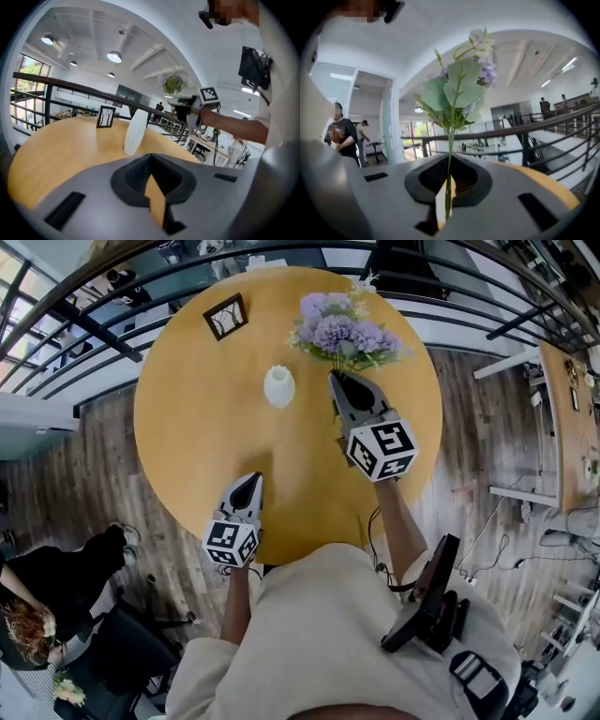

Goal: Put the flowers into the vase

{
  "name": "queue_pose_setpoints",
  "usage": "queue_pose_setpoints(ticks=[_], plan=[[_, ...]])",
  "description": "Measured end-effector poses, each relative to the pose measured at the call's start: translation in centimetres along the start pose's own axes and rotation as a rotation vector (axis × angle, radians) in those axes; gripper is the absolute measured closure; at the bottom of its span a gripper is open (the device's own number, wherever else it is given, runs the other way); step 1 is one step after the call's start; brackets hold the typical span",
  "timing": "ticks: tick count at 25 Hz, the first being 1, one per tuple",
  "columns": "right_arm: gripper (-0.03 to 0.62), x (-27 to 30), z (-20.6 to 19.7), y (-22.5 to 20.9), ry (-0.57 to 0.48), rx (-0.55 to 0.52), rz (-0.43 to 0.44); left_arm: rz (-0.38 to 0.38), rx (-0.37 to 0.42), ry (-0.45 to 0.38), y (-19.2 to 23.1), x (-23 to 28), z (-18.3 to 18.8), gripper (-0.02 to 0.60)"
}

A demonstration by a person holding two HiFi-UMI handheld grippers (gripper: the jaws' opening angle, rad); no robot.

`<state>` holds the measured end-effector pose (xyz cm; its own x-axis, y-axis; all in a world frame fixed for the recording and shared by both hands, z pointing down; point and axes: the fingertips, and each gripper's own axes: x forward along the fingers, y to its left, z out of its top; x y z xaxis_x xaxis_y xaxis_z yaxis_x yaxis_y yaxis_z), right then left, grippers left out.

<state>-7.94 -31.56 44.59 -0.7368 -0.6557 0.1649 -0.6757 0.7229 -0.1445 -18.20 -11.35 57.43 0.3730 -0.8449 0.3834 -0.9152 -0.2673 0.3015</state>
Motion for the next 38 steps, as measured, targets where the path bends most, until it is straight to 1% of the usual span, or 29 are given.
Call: queue_pose_setpoints(ticks=[2, 4, 5, 6, 8, 11, 15, 22, 28, 29, 31, 32, 33, 36, 38], plan=[[0.579, -0.3, 6.8, 1.7, -0.232, -0.006, 0.09, 0.008, 0.0, -0.001, 0.0, -0.1, -0.2, 0.575], [0.579, -0.9, 12.1, 3.6, -0.407, -0.019, 0.175, 0.016, -0.002, -0.004, 0.0, -0.3, -0.4, 0.575], [0.579, -1.1, 13.9, 4.4, -0.464, -0.023, 0.209, 0.021, -0.002, -0.006, 0.0, -0.5, -0.5, 0.575], [0.579, -0.9, 15.3, 5.0, -0.5, -0.03, 0.233, 0.027, -0.004, -0.007, 0.1, -0.6, -0.6, 0.575], [0.578, 0.1, 16.5, 5.9, -0.52, -0.055, 0.255, 0.043, -0.01, -0.01, 0.2, -1.0, -0.6, 0.575], [0.579, 1.7, 15.7, 6.3, -0.497, -0.072, 0.269, 0.069, -0.023, -0.013, 0.6, -1.4, -0.8, 0.575], [0.577, 3.1, 12.9, 6.2, -0.461, -0.046, 0.289, 0.088, -0.038, -0.009, 1.2, -1.9, -0.9, 0.575], [0.577, 5.5, 8.1, 6.0, -0.386, -0.036, 0.276, 0.084, -0.051, 0.024, 1.6, -2.2, -1.3, 0.575], [0.573, 6.0, 2.4, 6.1, -0.298, -0.017, 0.248, 0.065, -0.046, 0.046, 1.1, -1.6, -1.3, 0.575], [0.558, 6.0, 1.7, 6.1, -0.288, -0.013, 0.237, 0.062, -0.044, 0.047, 1.1, -1.5, -1.2, 0.575], [0.492, 6.1, 0.3, 6.3, -0.253, -0.018, 0.224, 0.057, -0.04, 0.049, 1.1, -1.4, -1.1, 0.575], [0.434, 6.3, -0.5, 6.5, -0.222, -0.026, 0.226, 0.055, -0.038, 0.049, 1.1, -1.3, -1.1, 0.575], [0.362, 6.5, -1.5, 6.7, -0.185, -0.034, 0.228, 0.053, -0.036, 0.05, 1.0, -1.2, -1.1, 0.575], [0.311, 7.0, -4.1, 6.9, -0.096, -0.068, 0.216, 0.046, -0.03, 0.049, 0.8, -0.8, -0.9, 0.575], [0.293, 7.1, -4.9, 6.8, -0.079, -0.101, 0.196, 0.038, -0.026, 0.046, 0.7, -0.4, -0.7, 0.575]])
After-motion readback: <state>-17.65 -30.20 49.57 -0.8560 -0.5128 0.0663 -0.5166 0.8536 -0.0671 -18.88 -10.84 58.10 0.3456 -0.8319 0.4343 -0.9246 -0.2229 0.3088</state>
